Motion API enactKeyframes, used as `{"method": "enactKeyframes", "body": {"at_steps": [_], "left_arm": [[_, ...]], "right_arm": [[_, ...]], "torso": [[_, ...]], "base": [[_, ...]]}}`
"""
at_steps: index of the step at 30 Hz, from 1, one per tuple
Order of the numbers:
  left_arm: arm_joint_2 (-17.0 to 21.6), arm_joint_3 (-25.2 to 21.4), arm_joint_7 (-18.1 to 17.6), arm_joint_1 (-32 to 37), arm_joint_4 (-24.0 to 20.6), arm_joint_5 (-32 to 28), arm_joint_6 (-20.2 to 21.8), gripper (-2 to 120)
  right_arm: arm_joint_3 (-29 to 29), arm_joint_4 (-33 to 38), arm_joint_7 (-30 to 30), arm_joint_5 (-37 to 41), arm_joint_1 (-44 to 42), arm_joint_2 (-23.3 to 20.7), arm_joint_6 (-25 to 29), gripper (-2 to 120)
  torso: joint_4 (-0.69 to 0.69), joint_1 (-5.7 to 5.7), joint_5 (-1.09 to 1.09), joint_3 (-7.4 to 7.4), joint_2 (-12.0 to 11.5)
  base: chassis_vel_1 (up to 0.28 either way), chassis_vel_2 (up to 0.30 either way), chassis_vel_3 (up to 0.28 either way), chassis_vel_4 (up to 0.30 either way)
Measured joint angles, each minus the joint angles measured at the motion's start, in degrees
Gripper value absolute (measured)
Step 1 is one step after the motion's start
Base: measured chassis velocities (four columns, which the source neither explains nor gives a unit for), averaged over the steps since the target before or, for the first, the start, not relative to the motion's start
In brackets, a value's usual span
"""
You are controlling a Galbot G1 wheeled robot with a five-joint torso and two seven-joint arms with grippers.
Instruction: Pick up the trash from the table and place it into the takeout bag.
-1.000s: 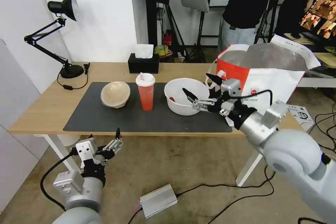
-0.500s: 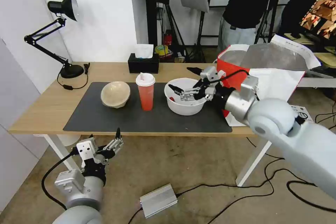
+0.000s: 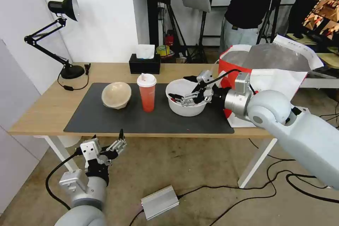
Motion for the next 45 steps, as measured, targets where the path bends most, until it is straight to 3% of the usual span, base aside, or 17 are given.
{"method": "enactKeyframes", "body": {"at_steps": [26, 45], "left_arm": [[0.4, 2.7, 0.3, -3.3, 2.7, -0.1, -0.2, 100], [0.3, 2.0, 0.3, -2.9, 2.2, 0.2, -0.5, 100]], "right_arm": [[-5.8, -12.2, -11.7, -4.6, 8.3, 0.7, -1.8, 100], [-12.5, -13.3, -12.3, -1.8, 14.8, 2.4, -1.6, 100]], "torso": [[0.00, -0.01, 0.00, -0.01, 0.0], [0.00, -0.01, -0.01, 0.00, 0.0]], "base": [[0.000, 0.000, 0.000, 0.000], [0.000, 0.000, 0.000, 0.000]]}}
